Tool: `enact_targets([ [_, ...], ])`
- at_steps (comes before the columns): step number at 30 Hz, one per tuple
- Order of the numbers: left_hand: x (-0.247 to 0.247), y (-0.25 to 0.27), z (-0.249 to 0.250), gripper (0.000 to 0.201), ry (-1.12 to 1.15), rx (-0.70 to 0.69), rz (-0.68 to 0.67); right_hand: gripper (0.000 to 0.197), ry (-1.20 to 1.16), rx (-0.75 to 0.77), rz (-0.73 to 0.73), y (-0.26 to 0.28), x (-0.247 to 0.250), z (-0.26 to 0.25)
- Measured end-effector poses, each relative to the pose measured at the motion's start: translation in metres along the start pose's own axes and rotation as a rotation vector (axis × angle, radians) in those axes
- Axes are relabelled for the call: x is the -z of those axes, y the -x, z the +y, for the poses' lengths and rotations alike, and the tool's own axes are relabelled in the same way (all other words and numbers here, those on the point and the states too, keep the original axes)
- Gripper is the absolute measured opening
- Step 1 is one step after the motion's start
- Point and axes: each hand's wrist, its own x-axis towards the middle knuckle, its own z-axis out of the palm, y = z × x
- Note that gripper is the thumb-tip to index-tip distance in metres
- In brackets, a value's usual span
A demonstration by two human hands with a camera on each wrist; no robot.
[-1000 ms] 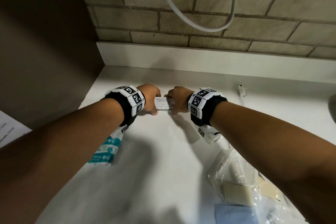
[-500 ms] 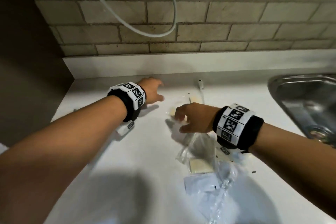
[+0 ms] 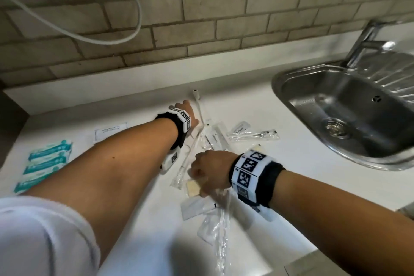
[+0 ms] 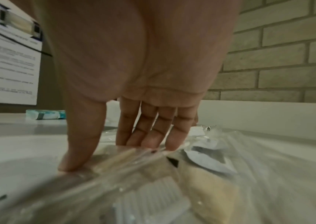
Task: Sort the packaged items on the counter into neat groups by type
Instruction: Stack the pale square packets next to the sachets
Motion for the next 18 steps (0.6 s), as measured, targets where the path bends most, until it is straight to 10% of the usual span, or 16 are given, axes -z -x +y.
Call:
enact_targets([
  [13, 0.018, 0.027, -0.003, 0.033, 0.448, -0.200, 0.262, 0.033, -0.274, -0.053, 0.180, 0.022, 0.022, 0.055],
  [18, 0.033, 0.075, 0.008, 0.039, 0.698, -0.285, 0.038, 0.047, -0.214, -0.288, 0.108, 0.044, 0.031, 0.104],
])
